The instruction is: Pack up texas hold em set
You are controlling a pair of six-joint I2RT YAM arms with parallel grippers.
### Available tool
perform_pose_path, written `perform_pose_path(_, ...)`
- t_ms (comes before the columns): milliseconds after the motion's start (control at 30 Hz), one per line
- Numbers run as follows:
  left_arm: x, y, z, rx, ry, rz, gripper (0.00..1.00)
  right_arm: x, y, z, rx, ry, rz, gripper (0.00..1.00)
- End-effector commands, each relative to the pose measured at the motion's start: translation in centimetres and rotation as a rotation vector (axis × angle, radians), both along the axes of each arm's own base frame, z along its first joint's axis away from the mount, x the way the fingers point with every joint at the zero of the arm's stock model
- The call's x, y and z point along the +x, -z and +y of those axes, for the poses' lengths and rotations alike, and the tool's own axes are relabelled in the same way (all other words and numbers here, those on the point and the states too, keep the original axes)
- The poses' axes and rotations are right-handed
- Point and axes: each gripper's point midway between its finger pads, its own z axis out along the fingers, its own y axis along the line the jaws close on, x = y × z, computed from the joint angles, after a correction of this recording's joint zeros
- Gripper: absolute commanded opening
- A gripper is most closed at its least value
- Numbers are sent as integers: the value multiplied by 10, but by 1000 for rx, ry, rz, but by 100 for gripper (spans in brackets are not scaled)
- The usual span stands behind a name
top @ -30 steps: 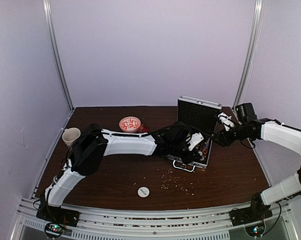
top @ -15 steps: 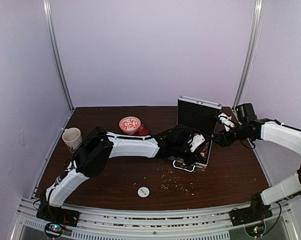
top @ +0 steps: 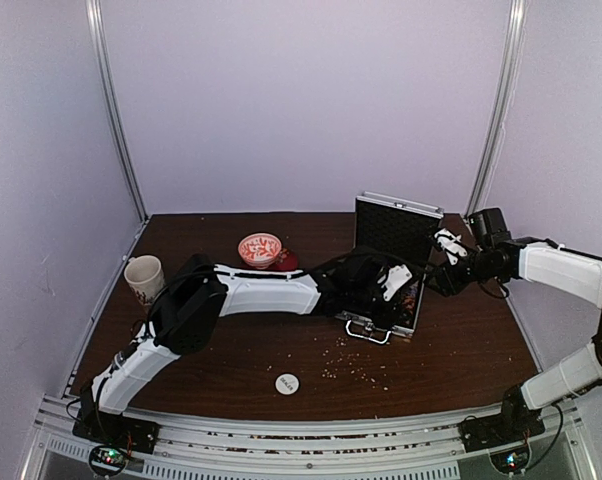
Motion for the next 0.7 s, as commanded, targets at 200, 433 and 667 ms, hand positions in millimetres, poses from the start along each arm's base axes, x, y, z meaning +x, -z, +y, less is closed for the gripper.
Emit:
perform_pose_path(200, -5, -67, 12, -41, -4, -60, 56, 2, 0, 0, 1, -12, -3, 58)
perform_pose_path(433, -23, -79, 72, 102, -65, -26, 56, -3, 2, 4, 12, -43, 6, 59)
perform_pose_path(667, -60, -19, 171, 480, -129, 122, 58, -8, 4, 8, 12, -83, 22, 60)
